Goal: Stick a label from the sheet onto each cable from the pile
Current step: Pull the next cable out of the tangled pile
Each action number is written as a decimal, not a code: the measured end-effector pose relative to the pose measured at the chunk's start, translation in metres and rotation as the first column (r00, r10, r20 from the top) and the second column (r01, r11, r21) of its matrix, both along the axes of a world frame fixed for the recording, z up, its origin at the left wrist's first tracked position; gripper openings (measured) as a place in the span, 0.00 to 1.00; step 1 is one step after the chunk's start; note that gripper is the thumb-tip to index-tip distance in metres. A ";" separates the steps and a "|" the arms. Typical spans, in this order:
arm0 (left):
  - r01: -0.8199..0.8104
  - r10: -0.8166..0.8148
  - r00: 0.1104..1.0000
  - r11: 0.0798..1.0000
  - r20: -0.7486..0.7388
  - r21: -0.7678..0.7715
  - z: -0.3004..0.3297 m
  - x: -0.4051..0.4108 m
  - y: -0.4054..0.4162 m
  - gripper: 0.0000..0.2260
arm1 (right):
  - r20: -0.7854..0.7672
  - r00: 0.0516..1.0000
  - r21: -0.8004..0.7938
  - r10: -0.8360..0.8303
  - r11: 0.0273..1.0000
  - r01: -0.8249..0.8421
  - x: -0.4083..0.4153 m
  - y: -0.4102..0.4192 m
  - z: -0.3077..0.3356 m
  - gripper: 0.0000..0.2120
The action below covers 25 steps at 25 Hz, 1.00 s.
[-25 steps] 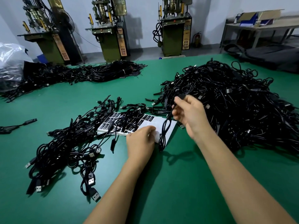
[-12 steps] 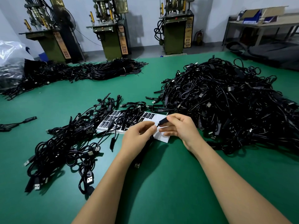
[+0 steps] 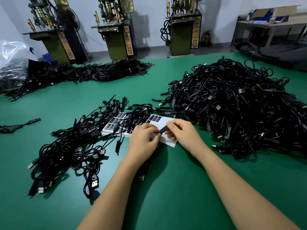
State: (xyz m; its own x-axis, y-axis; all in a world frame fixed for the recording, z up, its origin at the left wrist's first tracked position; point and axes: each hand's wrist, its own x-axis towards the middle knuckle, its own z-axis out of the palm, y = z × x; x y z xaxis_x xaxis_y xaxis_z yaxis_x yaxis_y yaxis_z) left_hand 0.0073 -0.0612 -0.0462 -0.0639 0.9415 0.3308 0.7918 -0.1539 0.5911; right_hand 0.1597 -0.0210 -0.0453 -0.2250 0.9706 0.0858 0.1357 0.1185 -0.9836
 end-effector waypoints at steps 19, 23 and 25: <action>-0.454 0.450 0.638 0.875 0.624 -0.167 0.007 -0.008 -0.001 0.07 | 0.742 0.665 0.220 -0.086 0.968 -0.120 -0.074 0.046 0.027 0.06; -0.456 0.441 0.669 0.879 0.599 -0.137 0.007 -0.007 -0.002 0.12 | 0.630 0.764 0.132 -0.139 0.989 0.072 -0.078 0.045 0.021 0.07; -0.470 0.452 0.702 0.875 0.550 -0.119 0.007 -0.006 -0.002 0.14 | 0.625 0.759 0.138 -0.183 0.983 0.123 -0.081 0.044 0.019 0.07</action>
